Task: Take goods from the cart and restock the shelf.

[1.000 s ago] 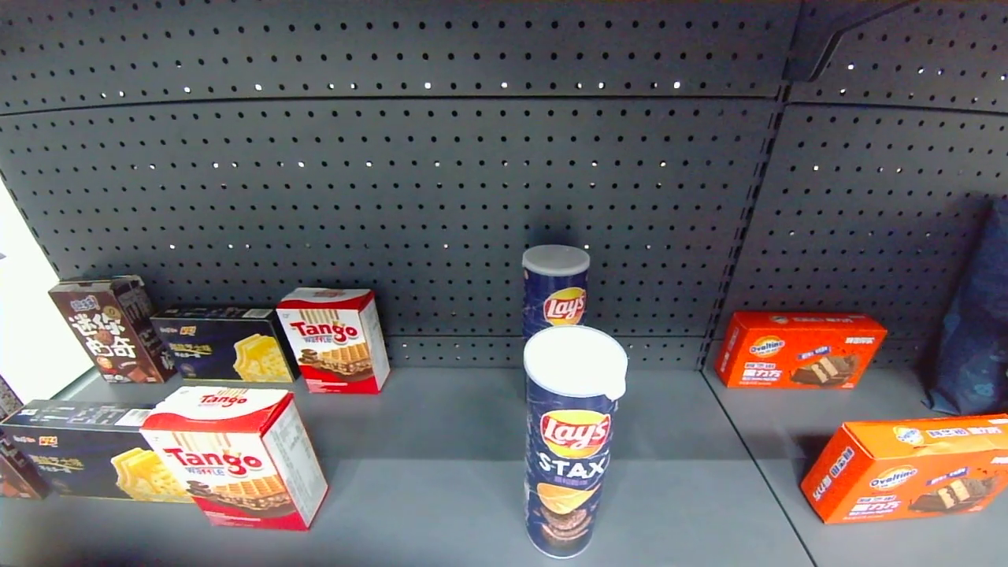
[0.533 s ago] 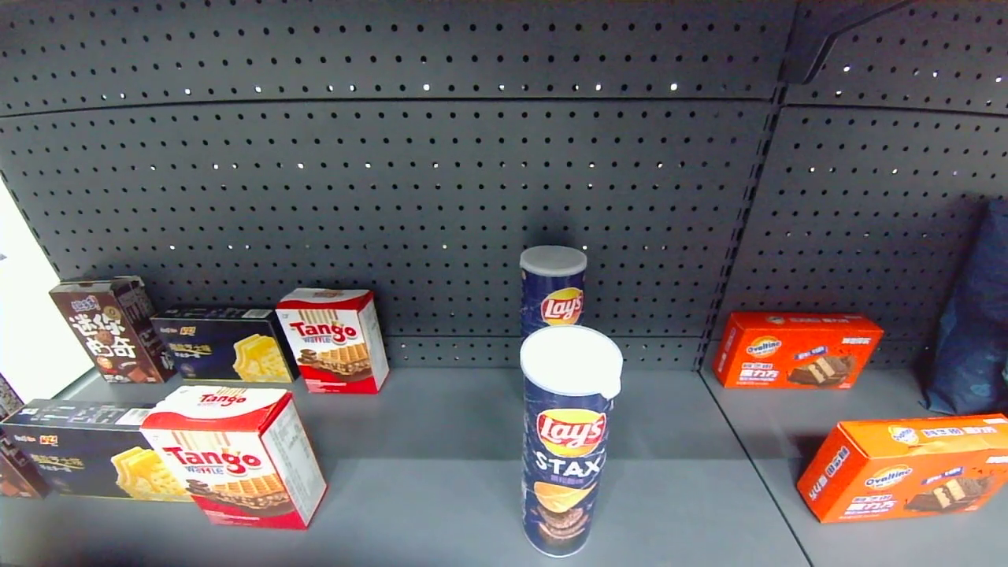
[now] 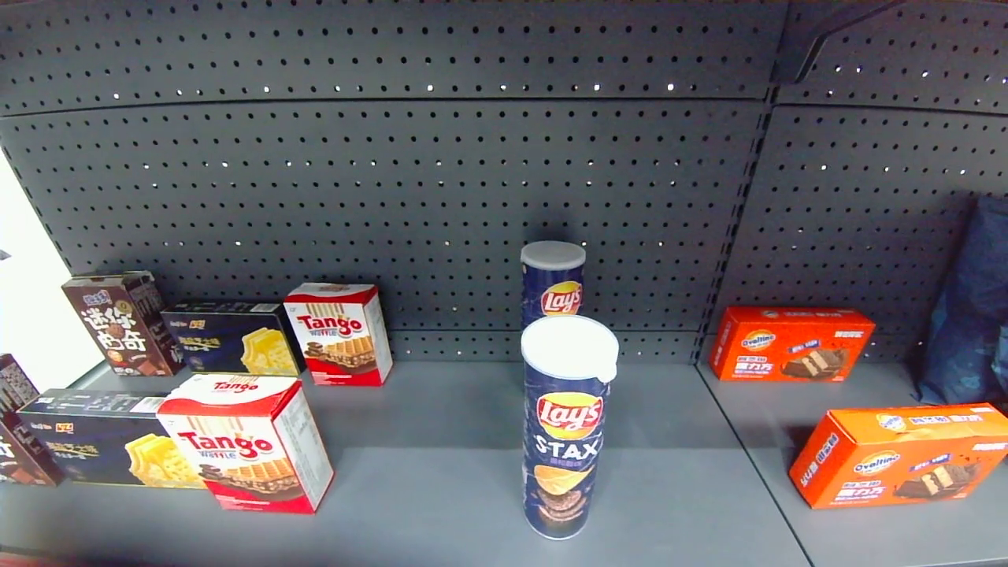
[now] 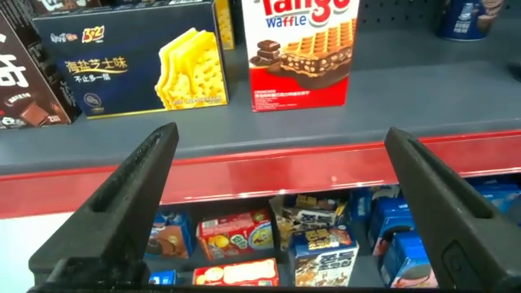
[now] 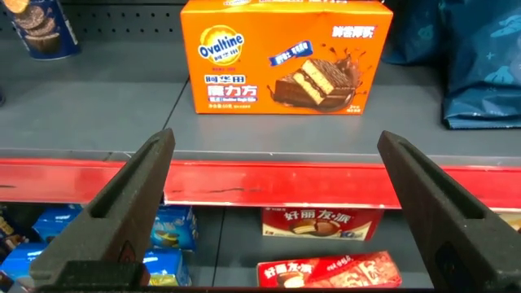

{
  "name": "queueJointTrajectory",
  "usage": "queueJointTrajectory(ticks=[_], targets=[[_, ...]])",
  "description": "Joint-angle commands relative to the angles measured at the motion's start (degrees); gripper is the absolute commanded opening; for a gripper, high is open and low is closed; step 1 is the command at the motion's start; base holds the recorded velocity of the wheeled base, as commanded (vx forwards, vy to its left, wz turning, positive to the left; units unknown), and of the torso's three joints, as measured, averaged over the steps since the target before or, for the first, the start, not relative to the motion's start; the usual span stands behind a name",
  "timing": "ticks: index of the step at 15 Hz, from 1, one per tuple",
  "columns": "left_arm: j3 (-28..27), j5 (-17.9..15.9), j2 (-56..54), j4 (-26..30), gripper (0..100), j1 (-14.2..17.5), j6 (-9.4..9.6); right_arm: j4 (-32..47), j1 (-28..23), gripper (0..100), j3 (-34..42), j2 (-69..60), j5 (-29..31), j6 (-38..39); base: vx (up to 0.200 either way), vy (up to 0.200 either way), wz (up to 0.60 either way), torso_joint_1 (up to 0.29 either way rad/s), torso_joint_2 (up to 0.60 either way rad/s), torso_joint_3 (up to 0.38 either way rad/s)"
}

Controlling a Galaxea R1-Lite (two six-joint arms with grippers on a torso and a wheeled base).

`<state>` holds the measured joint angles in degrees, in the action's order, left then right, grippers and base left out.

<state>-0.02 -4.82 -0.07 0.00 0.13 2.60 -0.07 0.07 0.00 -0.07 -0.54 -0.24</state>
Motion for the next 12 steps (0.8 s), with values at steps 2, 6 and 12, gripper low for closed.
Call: queueJointTrajectory(ticks=[2,6,12], targets=[[-0.1,0.1,0.1,0.0,100,0.0,0.04,0.0,0.0,100,0.0,0.1,-0.1,0.0,0.000,0.000,0.00,0.000,0.00,0.000],[0.0,0.0,0.1,0.0,100,0.0,-0.05,0.0,0.0,100,0.0,0.1,0.0,0.1,0.000,0.000,0.00,0.000,0.00,0.000],[-0.1,0.0,0.1,0.0,100,0.0,0.04,0.0,0.0,100,0.0,0.1,0.0,0.0,0.000,0.000,0.00,0.000,0.00,0.000]])
